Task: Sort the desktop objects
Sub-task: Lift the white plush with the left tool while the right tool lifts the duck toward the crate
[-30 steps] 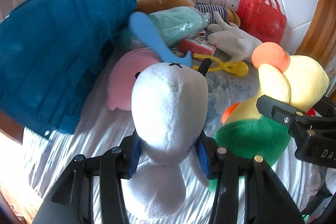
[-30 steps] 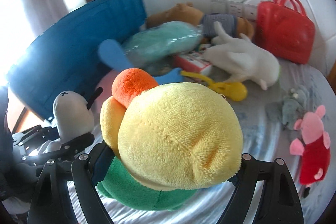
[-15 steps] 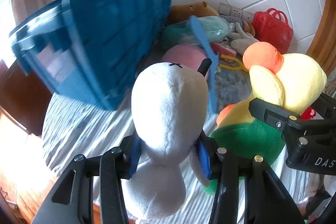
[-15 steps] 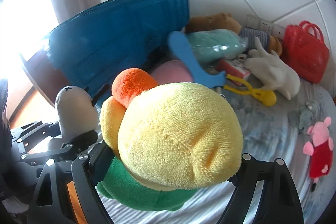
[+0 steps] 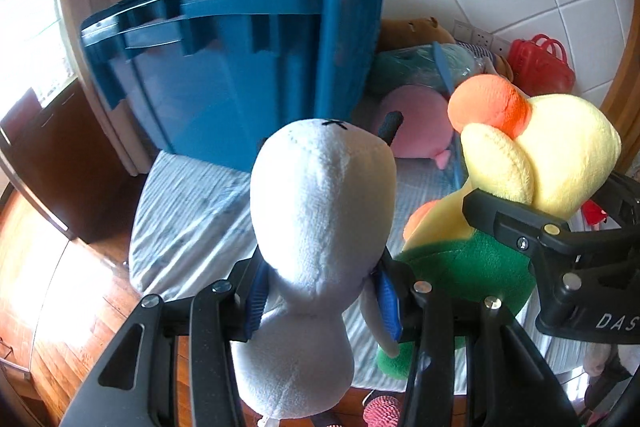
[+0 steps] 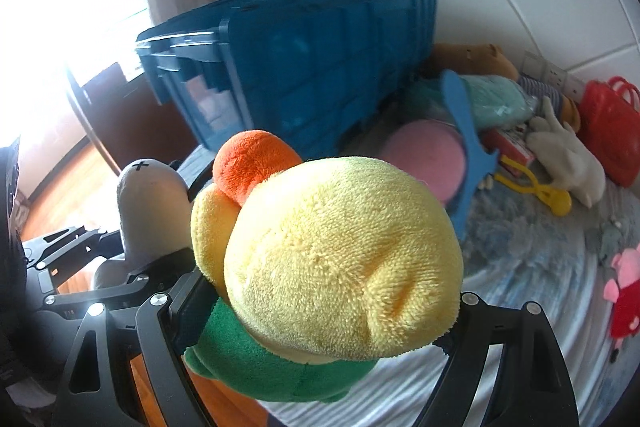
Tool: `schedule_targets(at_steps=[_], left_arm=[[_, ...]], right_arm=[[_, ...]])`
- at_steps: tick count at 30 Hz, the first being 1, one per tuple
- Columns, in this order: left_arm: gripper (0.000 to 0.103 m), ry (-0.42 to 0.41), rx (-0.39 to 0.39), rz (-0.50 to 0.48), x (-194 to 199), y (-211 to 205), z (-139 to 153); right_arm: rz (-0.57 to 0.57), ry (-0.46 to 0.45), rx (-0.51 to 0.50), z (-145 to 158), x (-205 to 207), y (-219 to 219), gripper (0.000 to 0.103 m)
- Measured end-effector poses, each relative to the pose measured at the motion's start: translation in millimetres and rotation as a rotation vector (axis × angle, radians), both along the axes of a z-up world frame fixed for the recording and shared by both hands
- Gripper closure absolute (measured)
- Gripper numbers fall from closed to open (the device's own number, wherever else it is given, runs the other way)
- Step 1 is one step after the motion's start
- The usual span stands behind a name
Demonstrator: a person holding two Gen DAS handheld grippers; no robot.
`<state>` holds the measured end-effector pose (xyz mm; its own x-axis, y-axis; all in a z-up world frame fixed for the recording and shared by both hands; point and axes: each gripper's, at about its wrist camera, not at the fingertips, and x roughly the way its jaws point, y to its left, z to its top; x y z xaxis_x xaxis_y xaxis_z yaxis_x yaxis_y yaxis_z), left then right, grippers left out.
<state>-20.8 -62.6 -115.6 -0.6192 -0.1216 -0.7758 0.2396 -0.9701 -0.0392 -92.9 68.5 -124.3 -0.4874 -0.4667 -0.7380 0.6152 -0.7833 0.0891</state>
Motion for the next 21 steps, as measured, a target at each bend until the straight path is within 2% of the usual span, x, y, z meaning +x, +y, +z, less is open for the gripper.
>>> schedule_targets(at_steps=[13,21], left_arm=[[0.057,0.025,0.006,0.085,48.9,-53.6,7.9],[0.057,0.032,-0.005,0.114,63.5,-76.3,15.1]], right_arm=[[0.103,0.035,0.014,11.9,40.8,-70.3,0.016],[0.135,0.044,0.004,16.8,47.9,-96.1,0.016]])
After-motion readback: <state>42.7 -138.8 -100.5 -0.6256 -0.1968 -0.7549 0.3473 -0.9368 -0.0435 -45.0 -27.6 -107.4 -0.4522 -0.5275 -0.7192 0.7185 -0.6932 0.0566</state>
